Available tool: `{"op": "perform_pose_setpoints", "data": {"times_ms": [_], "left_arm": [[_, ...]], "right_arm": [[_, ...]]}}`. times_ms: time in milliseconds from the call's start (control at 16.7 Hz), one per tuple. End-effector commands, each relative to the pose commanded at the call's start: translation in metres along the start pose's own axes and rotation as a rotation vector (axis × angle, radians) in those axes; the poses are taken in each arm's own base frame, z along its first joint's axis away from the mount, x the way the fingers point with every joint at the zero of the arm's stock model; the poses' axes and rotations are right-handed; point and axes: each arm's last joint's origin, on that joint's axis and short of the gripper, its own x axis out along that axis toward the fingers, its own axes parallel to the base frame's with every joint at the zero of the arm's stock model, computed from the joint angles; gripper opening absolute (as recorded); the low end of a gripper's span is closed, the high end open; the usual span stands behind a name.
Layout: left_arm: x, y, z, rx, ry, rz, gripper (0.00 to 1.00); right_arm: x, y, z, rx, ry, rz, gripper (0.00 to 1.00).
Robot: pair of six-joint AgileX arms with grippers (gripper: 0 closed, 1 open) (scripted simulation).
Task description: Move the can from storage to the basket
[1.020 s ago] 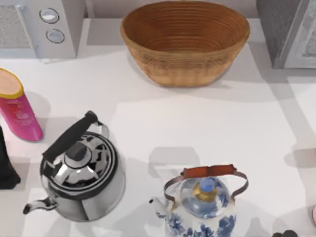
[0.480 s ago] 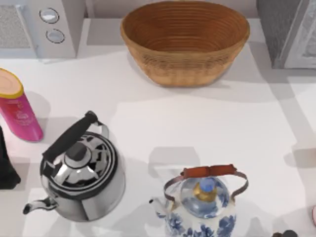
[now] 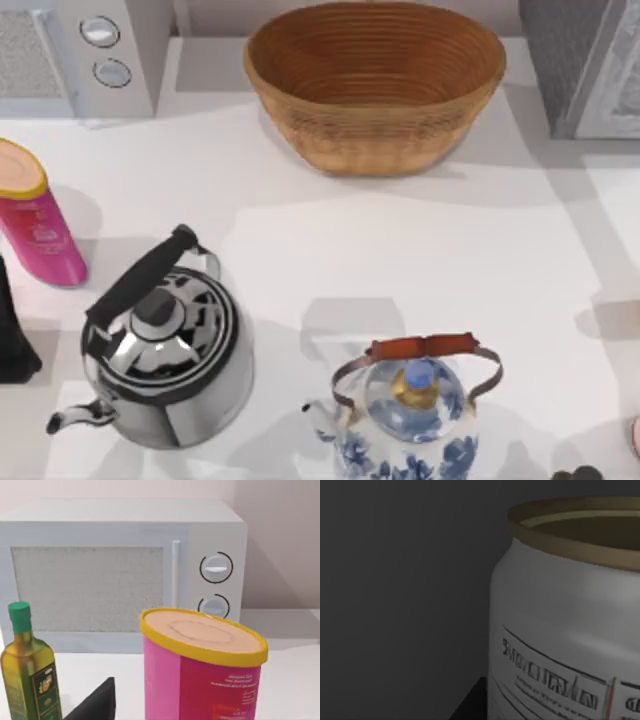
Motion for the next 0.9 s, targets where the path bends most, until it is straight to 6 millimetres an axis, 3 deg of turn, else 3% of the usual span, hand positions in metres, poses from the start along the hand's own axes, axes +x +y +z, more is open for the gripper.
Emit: {"op": "perform_pose_setpoints", "data": {"times_ms": [120, 240, 660, 780, 900], "left_arm": [[0.0, 0.0, 0.0, 0.0, 0.0, 0.0, 1.0], [0.0, 0.0, 0.0, 0.0, 0.0, 0.0, 1.0], [0.0, 0.0, 0.0, 0.0, 0.0, 0.0, 1.0], [0.0, 0.0, 0.0, 0.0, 0.0, 0.0, 1.0], [0.0, 0.0, 0.0, 0.0, 0.0, 0.0, 1.0]], "right_arm": [[-0.006, 0.002, 0.003, 0.0, 0.0, 0.001, 0.0], [-0.028, 0.005, 0.014, 0.0, 0.002, 0.0, 0.0], [-0.159, 0.003, 0.059, 0.003, -0.008, -0.001, 0.0], [-0.177, 0.001, 0.062, 0.0, -0.001, 0.0, 0.0], [-0.179, 0.001, 0.062, 0.0, 0.0, 0.0, 0.0]]}}
